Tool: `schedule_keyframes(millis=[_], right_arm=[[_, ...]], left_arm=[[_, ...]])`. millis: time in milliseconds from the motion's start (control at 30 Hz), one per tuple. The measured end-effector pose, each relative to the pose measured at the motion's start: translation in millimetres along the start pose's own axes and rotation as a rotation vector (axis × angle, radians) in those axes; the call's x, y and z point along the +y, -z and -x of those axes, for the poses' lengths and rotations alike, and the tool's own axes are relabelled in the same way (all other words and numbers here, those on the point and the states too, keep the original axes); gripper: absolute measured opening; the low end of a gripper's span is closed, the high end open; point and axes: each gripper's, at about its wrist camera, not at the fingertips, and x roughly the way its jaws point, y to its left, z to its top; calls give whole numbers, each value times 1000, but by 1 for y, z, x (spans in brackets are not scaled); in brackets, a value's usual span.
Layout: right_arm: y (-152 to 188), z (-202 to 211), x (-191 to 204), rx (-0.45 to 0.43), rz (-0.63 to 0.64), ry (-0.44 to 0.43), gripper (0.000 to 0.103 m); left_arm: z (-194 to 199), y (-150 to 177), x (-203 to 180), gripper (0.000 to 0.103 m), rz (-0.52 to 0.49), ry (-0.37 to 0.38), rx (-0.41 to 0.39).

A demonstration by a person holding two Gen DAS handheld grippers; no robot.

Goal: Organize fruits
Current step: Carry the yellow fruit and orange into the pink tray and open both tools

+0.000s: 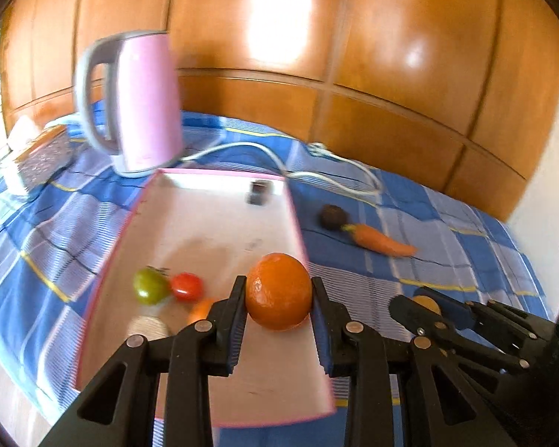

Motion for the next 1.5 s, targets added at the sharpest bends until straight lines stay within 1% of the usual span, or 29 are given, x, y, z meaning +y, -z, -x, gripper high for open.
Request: schedule_keyframes(millis=[167, 233, 467, 533, 667, 833, 900, 1000, 1100, 1167, 1500], right_arm=[[-12, -12, 32, 11, 80, -38, 25], [-16, -15, 43, 10, 105, -51, 25], [-37, -28, 76, -6, 159, -80, 25], [-41, -31, 83, -9, 167, -85, 25], [-47, -40, 94, -11, 179, -87, 25], [-49, -49, 100, -2, 188, -87, 25], [-50, -51, 102, -1, 191, -87, 25], [-56, -56, 104, 2, 185, -102, 26], [-62, -61, 102, 20, 159, -120, 32], [-63, -61, 99, 18, 143, -124, 33], [-37, -52, 90, 42, 106, -99, 33]], left_arm=[[-5, -11, 33, 32, 49, -50, -2], [-7, -17, 42, 32, 50, -62, -11], [-16, -35, 64, 33, 84, -71, -12], [-18, -37, 70, 33, 96, -69, -6], [-19, -35, 80, 33, 124, -88, 0], [-17, -28, 90, 34, 146, -118, 6], [-14, -27, 93, 39, 155, -128, 0], [-11, -27, 95, 40, 161, -138, -5], [-8, -26, 97, 43, 170, -136, -5], [-5, -25, 97, 43, 176, -141, -11], [2, -13, 90, 43, 173, -147, -1]])
